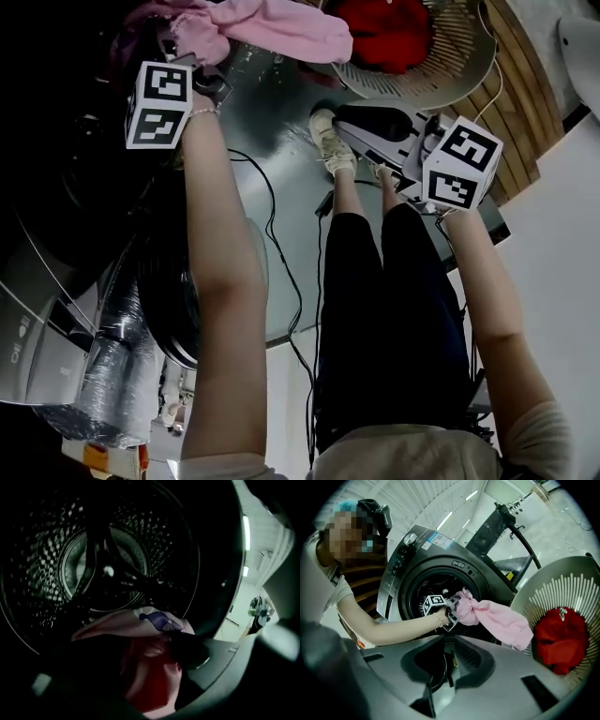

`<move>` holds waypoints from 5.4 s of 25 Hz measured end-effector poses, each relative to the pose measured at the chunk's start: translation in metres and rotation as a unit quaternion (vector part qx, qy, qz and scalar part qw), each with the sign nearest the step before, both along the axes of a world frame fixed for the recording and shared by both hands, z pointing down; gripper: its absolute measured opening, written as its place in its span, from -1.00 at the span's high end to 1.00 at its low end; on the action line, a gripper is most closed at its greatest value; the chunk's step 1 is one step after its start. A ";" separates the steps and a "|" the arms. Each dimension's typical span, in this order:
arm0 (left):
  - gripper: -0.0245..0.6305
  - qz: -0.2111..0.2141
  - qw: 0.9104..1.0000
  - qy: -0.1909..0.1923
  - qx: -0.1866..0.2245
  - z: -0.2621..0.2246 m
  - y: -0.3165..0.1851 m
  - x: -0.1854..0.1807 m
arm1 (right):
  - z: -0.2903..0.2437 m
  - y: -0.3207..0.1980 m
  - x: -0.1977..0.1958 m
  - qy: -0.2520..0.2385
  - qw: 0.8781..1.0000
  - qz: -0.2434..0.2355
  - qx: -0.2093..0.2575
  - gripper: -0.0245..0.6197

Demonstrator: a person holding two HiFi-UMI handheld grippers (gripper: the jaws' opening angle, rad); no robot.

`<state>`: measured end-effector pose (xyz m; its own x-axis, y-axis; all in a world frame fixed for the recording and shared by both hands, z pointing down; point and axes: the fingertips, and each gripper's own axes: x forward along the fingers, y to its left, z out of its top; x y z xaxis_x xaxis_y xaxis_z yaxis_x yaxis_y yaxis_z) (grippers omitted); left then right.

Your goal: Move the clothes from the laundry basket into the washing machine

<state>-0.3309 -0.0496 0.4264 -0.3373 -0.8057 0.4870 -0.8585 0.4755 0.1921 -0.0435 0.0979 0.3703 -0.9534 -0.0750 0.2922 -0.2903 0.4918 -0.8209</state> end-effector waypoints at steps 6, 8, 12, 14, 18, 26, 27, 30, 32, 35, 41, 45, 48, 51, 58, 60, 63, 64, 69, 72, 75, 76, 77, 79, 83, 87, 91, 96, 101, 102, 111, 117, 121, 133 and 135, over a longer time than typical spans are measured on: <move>-0.27 -0.037 0.998 0.027 -0.030 -0.006 0.034 -0.019 | 0.002 0.016 0.001 -0.004 1.000 -0.010 -0.019 0.69; -0.27 -0.033 0.999 0.019 -0.033 -0.020 0.051 -0.011 | 0.006 0.021 0.003 -0.001 0.999 -0.013 -0.029 0.69; -0.27 0.028 0.995 0.072 -0.068 0.003 0.074 0.053 | 0.010 0.023 0.010 0.001 0.999 -0.008 -0.040 0.69; -0.27 0.081 0.986 0.102 -0.108 0.035 0.071 0.095 | 0.014 0.021 0.013 0.003 0.999 -0.005 -0.042 0.69; -0.31 0.141 0.970 0.092 -0.174 0.086 0.048 0.133 | 0.021 0.018 0.022 0.008 0.999 -0.002 -0.042 0.69; 0.81 0.127 0.974 -0.062 -0.179 0.065 0.034 0.074 | 0.027 0.007 0.037 0.024 0.998 0.023 -0.045 0.71; 0.81 0.122 0.977 -0.078 -0.157 0.051 0.025 0.059 | 0.027 0.005 0.037 0.024 0.998 0.024 -0.045 0.71; 0.81 0.075 0.982 -0.127 -0.119 0.020 -0.004 0.001 | 0.027 -0.001 0.036 0.017 0.998 0.032 -0.046 0.72; 0.80 0.036 0.984 -0.117 -0.127 0.020 -0.013 -0.029 | 0.027 -0.002 0.032 0.012 0.998 0.034 -0.046 0.73; 0.36 0.003 0.988 -0.066 -0.140 0.039 -0.013 -0.041 | 0.027 0.002 0.023 0.009 0.999 0.026 -0.046 0.73; 0.09 0.051 0.992 -0.029 -0.114 0.034 0.020 0.011 | 0.024 0.005 0.021 0.007 0.999 0.024 -0.047 0.73; 0.09 0.180 0.965 -0.044 -0.188 0.066 0.044 0.073 | 0.024 0.001 0.022 0.010 0.999 0.028 -0.044 0.73; 0.09 0.212 0.948 -0.072 -0.228 0.091 0.047 0.080 | 0.023 -0.002 0.022 0.010 0.999 0.028 -0.040 0.73; 0.16 0.218 0.938 -0.105 -0.250 0.101 0.036 0.066 | 0.023 -0.006 0.024 0.010 0.999 0.032 -0.033 0.73; 0.86 0.180 0.951 -0.208 -0.138 0.019 -0.018 0.031 | 0.026 -0.009 0.030 0.017 0.999 0.040 -0.033 0.75; 0.86 0.140 0.950 -0.236 -0.146 0.016 -0.034 -0.002 | 0.026 -0.010 0.030 0.020 0.999 0.040 -0.030 0.75; 0.83 0.074 0.957 -0.229 -0.162 0.024 -0.048 -0.039 | 0.029 -0.017 0.030 0.024 0.998 0.044 -0.023 0.75; 0.66 0.054 0.963 -0.206 -0.168 0.030 -0.048 -0.044 | 0.032 -0.021 0.030 0.030 0.998 0.046 -0.020 0.75; 0.09 0.052 0.981 -0.146 -0.116 0.028 -0.039 -0.025 | 0.045 -0.036 0.035 0.069 0.997 0.034 0.017 0.75; 0.09 0.123 0.976 -0.157 -0.086 0.009 -0.024 0.022 | 0.051 -0.046 0.041 0.089 0.995 0.031 0.028 0.75; 0.12 0.200 0.972 -0.102 -0.065 -0.002 0.003 0.086 | 0.073 -0.058 0.053 0.138 0.989 0.041 0.040 0.61; 0.21 0.219 0.971 -0.077 -0.050 -0.007 0.014 0.108 | 0.083 -0.062 0.058 0.155 0.986 0.043 0.045 0.60; 0.54 0.233 0.970 -0.055 -0.038 -0.011 0.025 0.129 | 0.095 -0.067 0.062 0.171 0.983 0.043 0.050 0.59; 0.89 0.256 0.966 -0.020 -0.043 -0.010 0.045 0.166 | 0.123 -0.077 0.070 0.205 0.976 0.039 0.061 0.54; 0.89 0.283 0.949 0.107 -0.086 0.005 0.085 0.228 | 0.195 -0.086 0.084 0.290 0.955 0.017 0.058 0.25; 0.89 0.299 0.930 0.200 -0.080 0.005 0.104 0.266 | 0.272 -0.088 0.099 0.361 0.932 -0.019 0.029 0.10; 0.89 0.273 0.940 0.200 -0.047 0.003 0.108 0.257 | 0.327 -0.079 0.101 0.394 0.915 -0.080 -0.003 0.08; 0.89 0.266 0.943 0.194 -0.044 0.016 0.105 0.247 | 0.350 -0.048 0.101 0.410 0.891 -0.195 -0.006 0.72; 0.89 0.284 0.942 0.168 -0.055 0.016 0.101 0.256 | 0.285 -0.069 0.081 0.284 0.952 -0.108 -0.022 0.90; 0.89 0.285 0.942 0.169 -0.057 0.015 0.100 0.260 | 0.268 -0.078 0.079 0.264 0.960 -0.090 -0.017 0.90; 0.89 0.305 0.933 0.183 -0.059 0.008 0.105 0.285 | 0.303 -0.072 0.082 0.314 0.936 -0.160 0.005 0.27; 0.89 0.309 0.929 0.190 -0.074 0.027 0.118 0.274 | 0.353 -0.044 0.081 0.389 0.890 -0.236 0.010 0.24; 0.88 0.347 0.911 0.210 -0.066 0.032 0.124 0.284 | 0.350 -0.054 0.083 0.377 0.907 -0.187 -0.010 0.79; -0.09 0.442 0.878 0.140 -0.117 0.036 0.116 0.329 | 0.117 -0.081 0.087 0.137 0.990 0.024 0.021 0.85; -0.19 0.470 0.864 0.139 -0.113 0.030 0.110 0.341 | 0.079 -0.079 0.088 0.111 0.992 0.045 0.031 0.85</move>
